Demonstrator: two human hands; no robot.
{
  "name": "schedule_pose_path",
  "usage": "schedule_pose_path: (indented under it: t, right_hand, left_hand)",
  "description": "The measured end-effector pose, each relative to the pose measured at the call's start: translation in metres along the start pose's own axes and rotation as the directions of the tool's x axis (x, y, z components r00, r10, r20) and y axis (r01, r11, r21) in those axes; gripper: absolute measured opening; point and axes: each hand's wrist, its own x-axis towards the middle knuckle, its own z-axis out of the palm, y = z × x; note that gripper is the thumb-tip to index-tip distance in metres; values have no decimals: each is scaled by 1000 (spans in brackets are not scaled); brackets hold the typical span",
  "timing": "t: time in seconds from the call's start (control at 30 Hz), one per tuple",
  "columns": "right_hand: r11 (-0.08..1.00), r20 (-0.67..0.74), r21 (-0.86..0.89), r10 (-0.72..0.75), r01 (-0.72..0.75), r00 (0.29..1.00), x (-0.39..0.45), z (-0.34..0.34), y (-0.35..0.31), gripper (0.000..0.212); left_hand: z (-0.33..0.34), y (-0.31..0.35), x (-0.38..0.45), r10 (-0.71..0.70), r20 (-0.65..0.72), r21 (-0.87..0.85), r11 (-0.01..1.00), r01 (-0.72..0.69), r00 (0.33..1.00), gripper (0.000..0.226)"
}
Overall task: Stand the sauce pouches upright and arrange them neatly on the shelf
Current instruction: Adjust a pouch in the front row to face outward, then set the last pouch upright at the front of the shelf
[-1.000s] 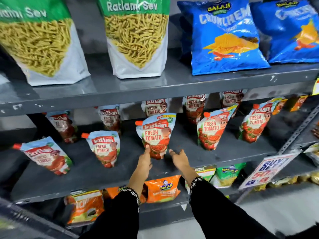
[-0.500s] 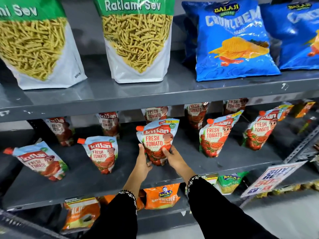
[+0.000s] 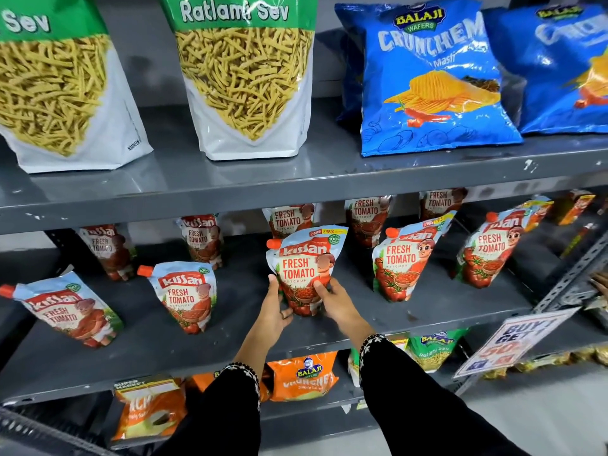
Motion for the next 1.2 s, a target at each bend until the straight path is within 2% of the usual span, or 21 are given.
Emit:
schedule_pose_path:
  t: [0.33,0.73,0.83,0.97,1.1,1.2]
  right_hand:
    - [994,-37,-106,-21,17,999,2,-2,2,41]
    - [1000,-69,-26,-11,9,998,-9,12,-1,46]
    - [999,-143,-46,-26,20,989,-14,19,-3,47]
    - [1000,-276,-5,15,-17,961,-25,37,-3,60]
    - [996,-527,-79,-1,-48,850,-51,77,-1,44]
    - [998,-552,-64,-18,-20,834,-71,119,1,47]
  left_hand:
    - [4,1,-5,-14,-34,-10,1000,14,999,69]
    - [0,5,-8,16,1,-12,1000,-16,1000,67]
    - [-8,10,-13,8,7,-7,1000,-8,1000,69]
    - [-35,14,-26,-19,-15,25,999,19,1000,75]
    - [-83,15,-42,-101,5,18,995,101,995,76]
    - [-129,15,-50,-66,-10,76,995,66,998,73]
